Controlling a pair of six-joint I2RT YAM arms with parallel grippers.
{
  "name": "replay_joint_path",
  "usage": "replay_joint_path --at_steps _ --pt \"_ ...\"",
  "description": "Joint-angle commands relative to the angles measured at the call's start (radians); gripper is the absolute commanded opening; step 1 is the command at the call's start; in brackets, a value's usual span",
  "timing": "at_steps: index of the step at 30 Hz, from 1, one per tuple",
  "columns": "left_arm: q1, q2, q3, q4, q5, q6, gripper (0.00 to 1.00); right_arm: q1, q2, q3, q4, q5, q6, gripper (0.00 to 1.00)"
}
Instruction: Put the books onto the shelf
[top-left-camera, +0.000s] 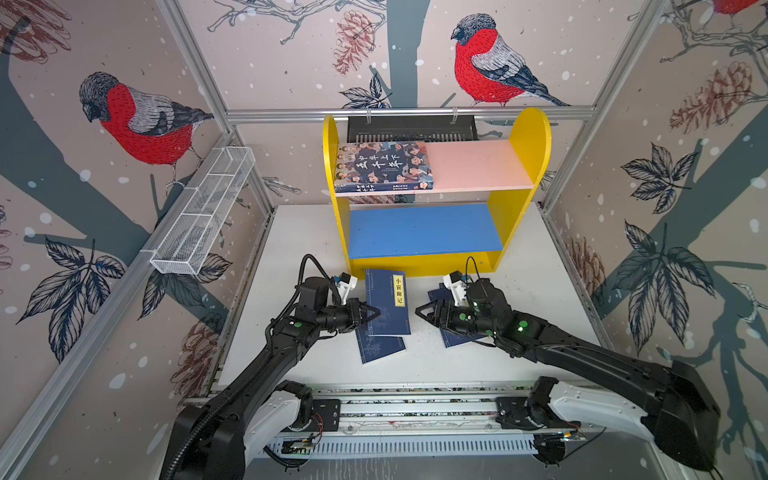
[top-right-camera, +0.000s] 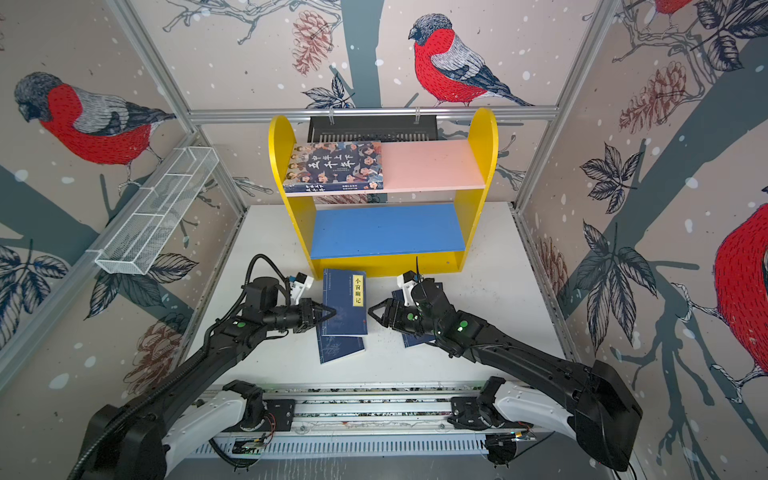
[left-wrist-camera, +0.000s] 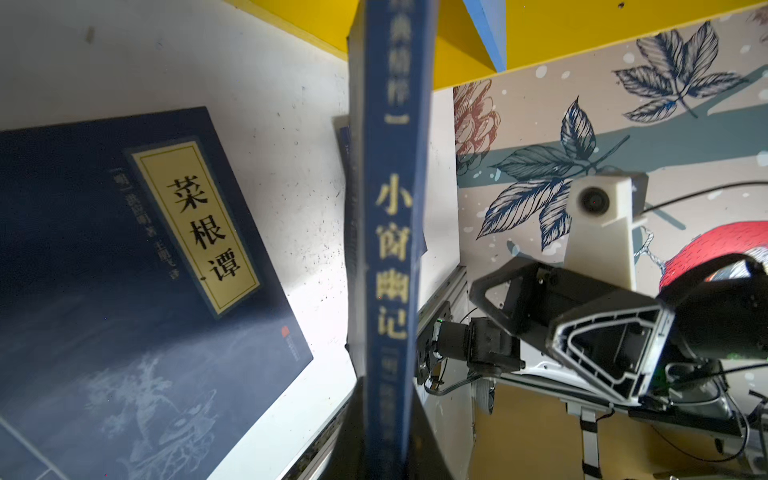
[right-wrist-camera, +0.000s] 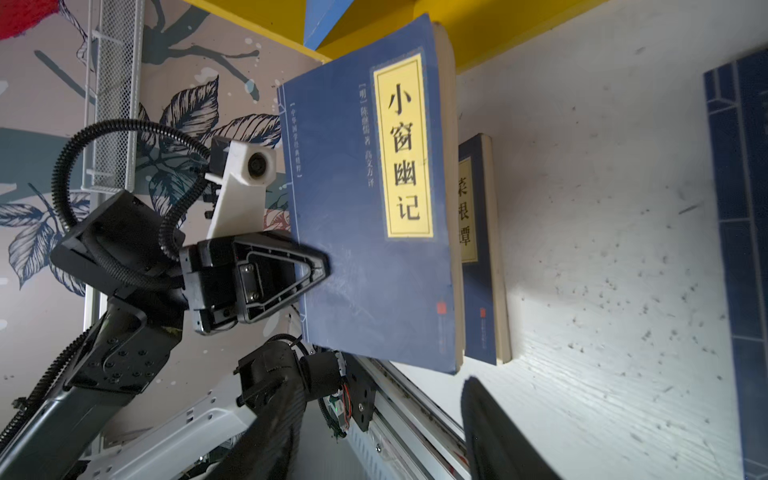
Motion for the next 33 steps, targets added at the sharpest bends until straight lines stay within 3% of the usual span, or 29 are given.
replay_joint_path --at_steps 1,12,18,27,33 --pt "0.014 -0.023 -0.009 0.058 0.029 -0.086 0.00 0.046 -0.001 0.004 0.087 0.063 0.070 0.63" --pt "0.080 -0.099 -0.034 0.196 0.044 -0.335 0.00 0.252 0.094 -0.029 0.295 0.252 0.230 0.66" --pt "0.085 -0.102 -0.049 0.323 0.043 -0.446 0.00 0.324 0.174 -0.096 0.515 0.360 0.321 0.66" --pt "0.085 -0.082 -0.052 0.402 0.063 -0.491 0.00 0.347 0.271 -0.097 0.684 0.478 0.349 0.66" --pt "0.085 -0.103 -0.060 0.382 0.067 -0.495 0.00 0.320 0.294 -0.106 0.793 0.483 0.342 0.67"
